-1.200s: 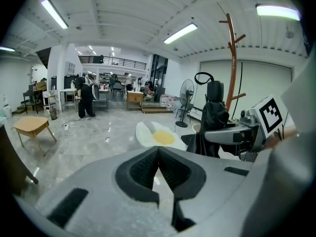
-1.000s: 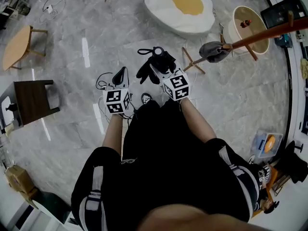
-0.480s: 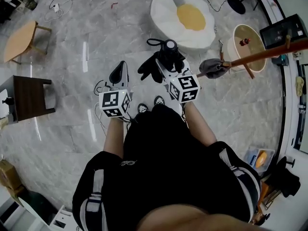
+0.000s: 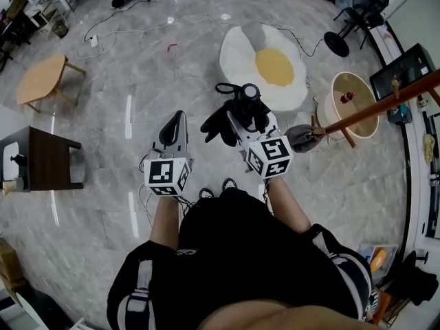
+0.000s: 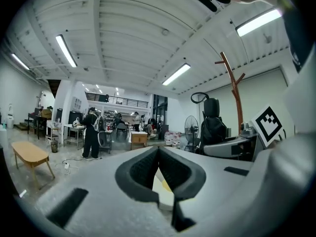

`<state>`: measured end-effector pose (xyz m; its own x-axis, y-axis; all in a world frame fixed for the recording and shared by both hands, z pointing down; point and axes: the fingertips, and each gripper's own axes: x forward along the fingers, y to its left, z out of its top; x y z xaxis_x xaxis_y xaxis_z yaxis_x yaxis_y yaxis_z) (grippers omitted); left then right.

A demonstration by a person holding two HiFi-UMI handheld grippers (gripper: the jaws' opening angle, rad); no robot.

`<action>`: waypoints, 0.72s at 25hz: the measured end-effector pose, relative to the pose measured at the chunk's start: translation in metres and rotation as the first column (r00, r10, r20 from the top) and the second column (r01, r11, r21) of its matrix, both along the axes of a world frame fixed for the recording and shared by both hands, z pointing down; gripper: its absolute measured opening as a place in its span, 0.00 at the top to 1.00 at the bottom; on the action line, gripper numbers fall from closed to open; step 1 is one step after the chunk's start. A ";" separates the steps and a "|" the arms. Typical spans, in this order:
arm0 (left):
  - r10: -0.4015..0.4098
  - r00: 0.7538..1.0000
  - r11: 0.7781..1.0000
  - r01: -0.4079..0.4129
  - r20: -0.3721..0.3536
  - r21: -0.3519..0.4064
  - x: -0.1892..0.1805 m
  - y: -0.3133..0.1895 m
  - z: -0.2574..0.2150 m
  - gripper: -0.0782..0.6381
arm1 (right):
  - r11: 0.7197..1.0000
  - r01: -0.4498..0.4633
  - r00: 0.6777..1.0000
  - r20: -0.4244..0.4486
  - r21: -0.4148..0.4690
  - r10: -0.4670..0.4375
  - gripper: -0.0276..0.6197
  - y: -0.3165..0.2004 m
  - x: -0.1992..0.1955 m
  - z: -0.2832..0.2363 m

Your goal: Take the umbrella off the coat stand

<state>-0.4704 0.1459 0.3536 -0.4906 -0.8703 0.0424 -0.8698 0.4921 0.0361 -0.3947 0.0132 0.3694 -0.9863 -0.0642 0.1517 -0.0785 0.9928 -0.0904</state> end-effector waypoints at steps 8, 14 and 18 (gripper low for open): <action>0.026 1.000 1.000 -0.026 -0.013 -0.014 0.010 -0.013 0.015 0.89 | 1.000 0.024 0.999 0.041 0.008 -0.024 0.55 0.000 0.006 -0.003; 0.017 1.000 1.000 -0.017 0.001 -0.010 0.006 -0.014 0.014 0.89 | 0.999 0.034 0.997 0.062 0.006 -0.034 0.55 -0.003 0.001 -0.002; 0.018 1.000 1.000 -0.018 0.004 -0.010 0.005 -0.016 0.014 0.89 | 0.999 0.043 0.996 0.080 0.014 -0.044 0.55 -0.003 -0.002 -0.006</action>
<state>-0.4658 0.1296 0.3678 -0.4750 -0.8786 0.0490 -0.8787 0.4765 0.0274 -0.3963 0.0099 0.3638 -0.9972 -0.0221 0.0711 -0.0280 0.9962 -0.0825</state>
